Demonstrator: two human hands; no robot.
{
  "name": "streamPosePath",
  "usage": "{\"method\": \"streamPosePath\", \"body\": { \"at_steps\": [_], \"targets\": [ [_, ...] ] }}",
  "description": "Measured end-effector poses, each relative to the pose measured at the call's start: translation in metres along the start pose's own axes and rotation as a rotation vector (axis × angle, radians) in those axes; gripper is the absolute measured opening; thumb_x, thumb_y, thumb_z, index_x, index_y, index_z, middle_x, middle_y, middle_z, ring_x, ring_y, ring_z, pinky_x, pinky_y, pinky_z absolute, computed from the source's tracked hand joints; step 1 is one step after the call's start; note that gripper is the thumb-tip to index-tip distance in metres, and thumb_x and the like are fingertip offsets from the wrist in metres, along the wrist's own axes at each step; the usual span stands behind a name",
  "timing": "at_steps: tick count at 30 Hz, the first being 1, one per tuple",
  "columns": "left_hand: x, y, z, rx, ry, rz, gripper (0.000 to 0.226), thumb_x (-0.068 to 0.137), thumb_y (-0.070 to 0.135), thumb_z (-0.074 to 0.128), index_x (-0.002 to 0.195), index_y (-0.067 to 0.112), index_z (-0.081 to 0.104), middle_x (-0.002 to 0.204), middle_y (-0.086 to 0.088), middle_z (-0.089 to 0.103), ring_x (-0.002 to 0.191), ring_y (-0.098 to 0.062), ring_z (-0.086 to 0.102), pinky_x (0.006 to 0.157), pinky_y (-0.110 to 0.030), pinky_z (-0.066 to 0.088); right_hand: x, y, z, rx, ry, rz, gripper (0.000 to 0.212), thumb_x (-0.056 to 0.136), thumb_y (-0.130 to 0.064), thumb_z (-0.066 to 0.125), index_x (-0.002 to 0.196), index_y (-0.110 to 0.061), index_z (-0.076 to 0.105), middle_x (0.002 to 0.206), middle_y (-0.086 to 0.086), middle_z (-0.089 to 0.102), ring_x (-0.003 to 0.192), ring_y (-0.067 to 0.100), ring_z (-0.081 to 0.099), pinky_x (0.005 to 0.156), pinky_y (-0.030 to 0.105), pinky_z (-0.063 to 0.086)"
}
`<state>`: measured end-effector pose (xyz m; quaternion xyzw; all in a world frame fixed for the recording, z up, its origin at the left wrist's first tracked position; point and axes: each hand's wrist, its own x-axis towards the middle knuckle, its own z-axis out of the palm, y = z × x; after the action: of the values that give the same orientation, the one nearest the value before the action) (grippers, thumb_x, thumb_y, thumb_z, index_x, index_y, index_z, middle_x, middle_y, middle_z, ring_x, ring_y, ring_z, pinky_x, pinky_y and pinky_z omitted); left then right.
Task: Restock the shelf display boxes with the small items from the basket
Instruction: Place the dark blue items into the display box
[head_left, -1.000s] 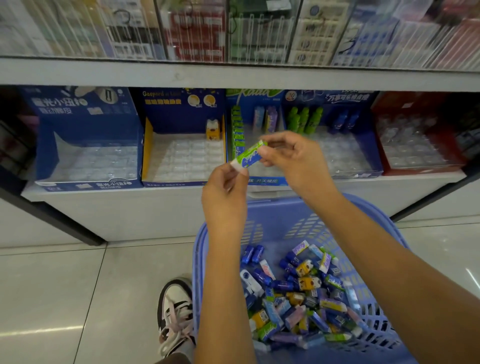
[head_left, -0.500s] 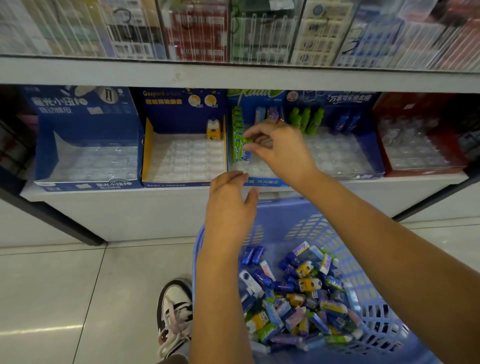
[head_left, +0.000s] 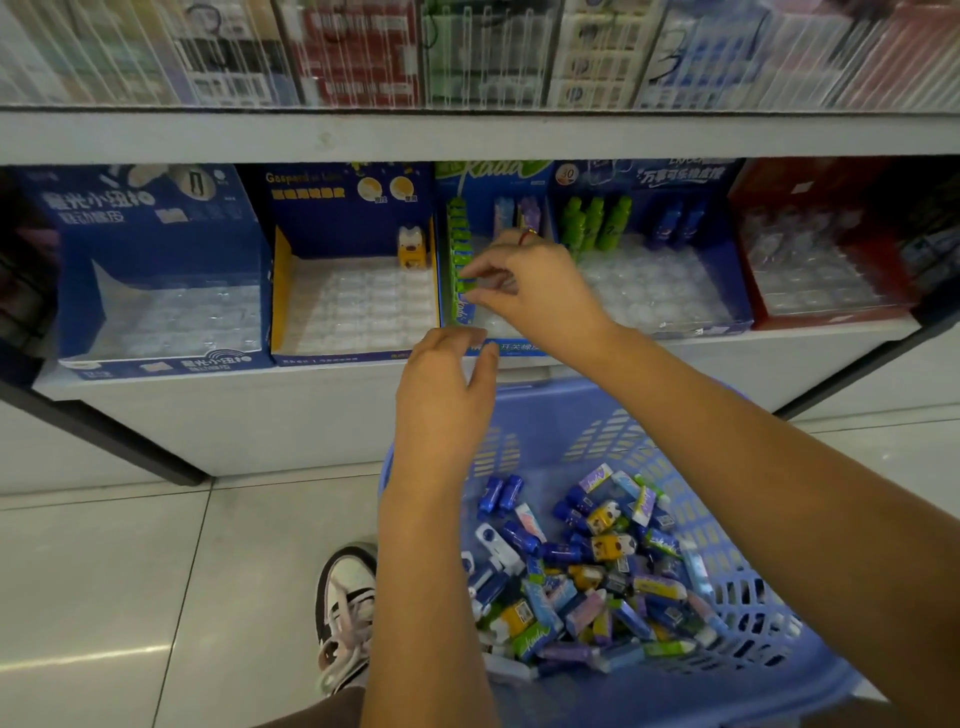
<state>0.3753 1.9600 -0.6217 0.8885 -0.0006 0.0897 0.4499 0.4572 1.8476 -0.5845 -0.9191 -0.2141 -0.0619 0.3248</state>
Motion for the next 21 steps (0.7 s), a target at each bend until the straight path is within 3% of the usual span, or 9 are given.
{"method": "streamPosePath", "body": {
  "at_steps": [3, 5, 7, 8, 10, 12, 14, 17, 21],
  "targets": [
    [-0.003, 0.002, 0.002, -0.056, -0.052, -0.027, 0.028, 0.096, 0.024, 0.051, 0.082, 0.013, 0.073, 0.077, 0.003, 0.069, 0.067, -0.009, 0.060, 0.061, -0.015, 0.040, -0.031, 0.009, -0.019, 0.082, 0.059, 0.101, 0.010, 0.085, -0.019, 0.068, 0.090, -0.011, 0.068, 0.079, -0.008, 0.058, 0.064, -0.001, 0.054, 0.064, 0.008, 0.045],
    [-0.004, -0.006, 0.013, 0.022, -0.244, -0.124, 0.032, 0.095, 0.021, 0.052, 0.069, 0.015, 0.069, 0.072, -0.002, 0.069, 0.063, -0.016, 0.057, 0.061, -0.025, 0.040, -0.061, 0.025, -0.026, 0.143, -0.047, 0.233, 0.013, 0.085, -0.022, 0.068, 0.082, -0.009, 0.067, 0.072, -0.008, 0.061, 0.060, 0.004, 0.058, 0.064, 0.021, 0.051],
    [-0.010, -0.018, 0.033, 0.087, -0.471, -0.270, 0.034, 0.093, 0.014, 0.050, 0.059, 0.014, 0.054, 0.070, -0.011, 0.061, 0.061, -0.021, 0.047, 0.059, -0.029, 0.035, -0.093, 0.049, -0.022, 0.106, -0.283, 0.369, 0.012, 0.085, -0.022, 0.068, 0.085, -0.010, 0.070, 0.079, -0.004, 0.067, 0.071, 0.009, 0.063, 0.071, 0.028, 0.054],
    [-0.015, -0.024, 0.046, 0.149, -0.582, -0.309, 0.034, 0.092, 0.012, 0.049, 0.058, 0.012, 0.045, 0.067, -0.014, 0.051, 0.060, -0.021, 0.040, 0.059, -0.030, 0.031, -0.108, 0.062, -0.015, 0.034, -0.407, 0.411, 0.011, 0.086, -0.022, 0.067, 0.088, -0.011, 0.071, 0.084, -0.004, 0.068, 0.079, 0.011, 0.064, 0.076, 0.029, 0.053],
    [-0.031, -0.035, 0.076, 0.272, -0.792, -0.317, 0.026, 0.094, 0.013, 0.047, 0.068, 0.006, 0.049, 0.074, -0.016, 0.047, 0.065, -0.023, 0.039, 0.061, -0.031, 0.031, -0.134, 0.089, 0.004, -0.085, -0.582, 0.473, 0.016, 0.088, -0.024, 0.065, 0.099, -0.013, 0.070, 0.099, 0.000, 0.069, 0.094, 0.017, 0.063, 0.085, 0.031, 0.050],
    [-0.049, -0.045, 0.107, 0.320, -0.963, -0.301, 0.019, 0.095, 0.012, 0.048, 0.094, 0.000, 0.063, 0.095, -0.020, 0.056, 0.080, -0.025, 0.051, 0.071, -0.034, 0.041, -0.152, 0.115, 0.024, -0.167, -0.657, 0.528, 0.028, 0.089, -0.025, 0.063, 0.113, -0.010, 0.065, 0.115, 0.007, 0.065, 0.105, 0.022, 0.059, 0.092, 0.033, 0.047],
    [-0.064, -0.057, 0.135, 0.355, -1.049, -0.268, 0.025, 0.094, 0.008, 0.048, 0.113, 0.002, 0.064, 0.109, -0.017, 0.058, 0.089, -0.023, 0.053, 0.084, -0.035, 0.046, -0.163, 0.140, 0.044, -0.213, -0.673, 0.571, 0.034, 0.091, -0.022, 0.061, 0.122, -0.009, 0.060, 0.126, 0.010, 0.059, 0.114, 0.026, 0.055, 0.095, 0.033, 0.044],
    [-0.075, -0.072, 0.168, 0.429, -1.089, -0.218, 0.025, 0.093, 0.002, 0.046, 0.112, 0.003, 0.061, 0.109, -0.015, 0.059, 0.088, -0.028, 0.054, 0.080, -0.038, 0.045, -0.169, 0.168, 0.074, -0.243, -0.685, 0.562, 0.030, 0.091, -0.019, 0.059, 0.121, -0.013, 0.061, 0.126, 0.012, 0.056, 0.110, 0.027, 0.055, 0.094, 0.034, 0.046],
    [-0.078, -0.094, 0.194, 0.535, -1.085, -0.186, 0.014, 0.094, 0.004, 0.045, 0.097, 0.007, 0.059, 0.091, -0.010, 0.057, 0.079, -0.022, 0.053, 0.085, -0.038, 0.047, -0.173, 0.182, 0.111, -0.372, -0.833, 0.438, 0.024, 0.094, -0.015, 0.051, 0.115, -0.009, 0.063, 0.114, 0.015, 0.051, 0.098, 0.026, 0.051, 0.082, 0.034, 0.044]
  ]
}}
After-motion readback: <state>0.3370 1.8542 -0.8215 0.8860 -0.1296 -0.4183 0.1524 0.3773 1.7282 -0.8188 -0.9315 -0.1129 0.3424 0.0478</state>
